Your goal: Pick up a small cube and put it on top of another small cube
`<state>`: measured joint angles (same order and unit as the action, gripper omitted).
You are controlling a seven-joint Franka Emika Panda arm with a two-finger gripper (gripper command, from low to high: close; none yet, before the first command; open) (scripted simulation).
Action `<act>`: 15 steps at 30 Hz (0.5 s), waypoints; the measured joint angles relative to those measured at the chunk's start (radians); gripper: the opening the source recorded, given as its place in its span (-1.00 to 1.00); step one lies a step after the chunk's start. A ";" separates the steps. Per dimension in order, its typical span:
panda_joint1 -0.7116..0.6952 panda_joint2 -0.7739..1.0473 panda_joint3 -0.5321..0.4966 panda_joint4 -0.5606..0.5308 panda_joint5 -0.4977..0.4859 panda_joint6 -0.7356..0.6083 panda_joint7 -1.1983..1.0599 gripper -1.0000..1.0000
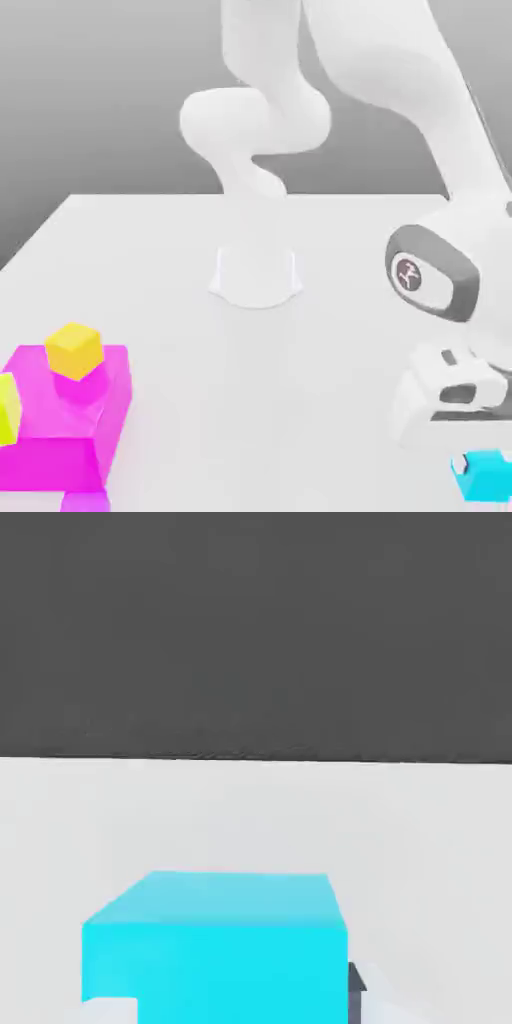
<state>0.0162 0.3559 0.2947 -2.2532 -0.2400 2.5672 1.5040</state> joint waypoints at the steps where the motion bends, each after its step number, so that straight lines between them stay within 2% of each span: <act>1: -0.020 -0.030 -0.024 -0.018 0.019 -0.012 0.029 -1.00; 8: -0.159 -0.230 -0.190 -0.142 0.112 -0.085 0.260 -1.00; 15: -0.423 -0.456 -0.316 -0.278 0.174 -0.157 0.553 -1.00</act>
<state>-0.4071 -0.0998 -0.0209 -2.5315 -0.0656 2.4103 2.0569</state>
